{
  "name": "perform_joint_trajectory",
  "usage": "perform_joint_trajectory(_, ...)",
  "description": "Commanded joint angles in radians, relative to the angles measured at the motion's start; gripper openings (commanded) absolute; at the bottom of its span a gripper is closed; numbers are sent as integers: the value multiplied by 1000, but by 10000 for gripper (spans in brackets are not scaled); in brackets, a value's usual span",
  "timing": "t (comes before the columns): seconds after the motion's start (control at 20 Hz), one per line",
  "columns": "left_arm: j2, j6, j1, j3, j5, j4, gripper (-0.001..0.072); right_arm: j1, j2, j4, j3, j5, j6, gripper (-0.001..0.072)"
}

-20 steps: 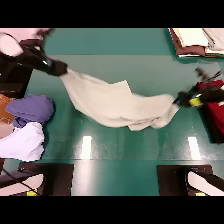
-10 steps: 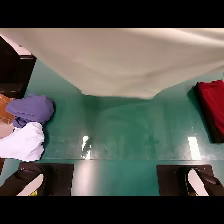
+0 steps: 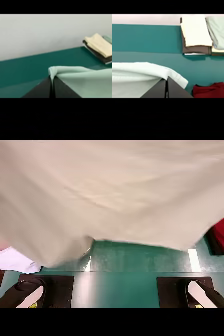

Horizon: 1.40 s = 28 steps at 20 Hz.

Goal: Fold the shirts.

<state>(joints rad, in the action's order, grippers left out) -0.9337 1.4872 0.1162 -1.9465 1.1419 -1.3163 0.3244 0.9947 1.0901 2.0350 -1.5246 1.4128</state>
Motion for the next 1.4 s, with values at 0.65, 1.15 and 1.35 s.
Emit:
perform_joint_trajectory(0.65, -592, -28, -1, 240, 74, -95, 622, -304, 661, 16, -140, 4, 11, 347)
perform_joint_trajectory(1.15, -222, 5, -126, 805, 163, -96, 622, -187, 215, -105, -779, 40, -53, 337)
perform_joint_trajectory(1.35, -47, -2, -202, 1148, 137, 67, 622, -173, 62, -105, -966, 97, -53, 337)
